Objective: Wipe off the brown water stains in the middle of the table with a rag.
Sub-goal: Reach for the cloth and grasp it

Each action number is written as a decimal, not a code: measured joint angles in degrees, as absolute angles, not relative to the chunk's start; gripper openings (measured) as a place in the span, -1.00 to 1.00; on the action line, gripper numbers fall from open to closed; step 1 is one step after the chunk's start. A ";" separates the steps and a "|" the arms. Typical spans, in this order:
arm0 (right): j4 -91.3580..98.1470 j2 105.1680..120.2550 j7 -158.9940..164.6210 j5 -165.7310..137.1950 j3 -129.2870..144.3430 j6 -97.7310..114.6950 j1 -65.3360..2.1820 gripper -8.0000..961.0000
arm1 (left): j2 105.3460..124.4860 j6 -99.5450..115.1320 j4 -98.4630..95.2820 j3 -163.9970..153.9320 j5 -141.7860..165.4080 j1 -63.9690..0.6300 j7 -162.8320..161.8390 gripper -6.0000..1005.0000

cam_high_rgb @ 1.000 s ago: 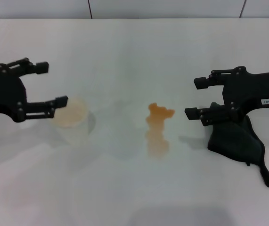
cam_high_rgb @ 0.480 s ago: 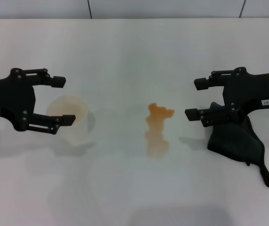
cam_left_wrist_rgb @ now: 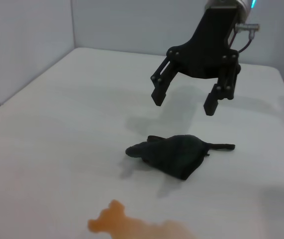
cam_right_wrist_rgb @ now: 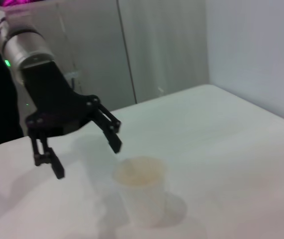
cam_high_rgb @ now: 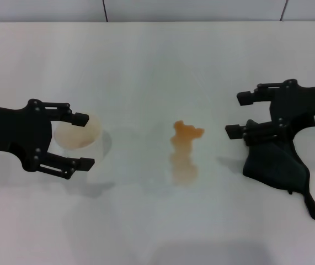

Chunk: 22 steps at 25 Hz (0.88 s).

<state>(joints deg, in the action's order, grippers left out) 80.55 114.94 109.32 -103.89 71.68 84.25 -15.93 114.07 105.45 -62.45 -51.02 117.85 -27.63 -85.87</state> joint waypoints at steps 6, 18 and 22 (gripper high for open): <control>80.87 114.89 113.04 -107.67 68.80 86.07 -16.12 0.64 | 113.65 105.76 -62.76 -50.73 117.36 -28.35 -86.74 0.78; 83.92 114.94 122.38 -124.55 68.25 88.87 -18.85 0.64 | 112.83 106.29 -64.25 -50.89 117.76 -30.04 -89.14 0.78; 83.67 115.02 123.26 -127.07 68.87 88.88 -19.52 0.64 | 112.65 106.38 -64.29 -50.94 117.78 -30.47 -89.44 0.78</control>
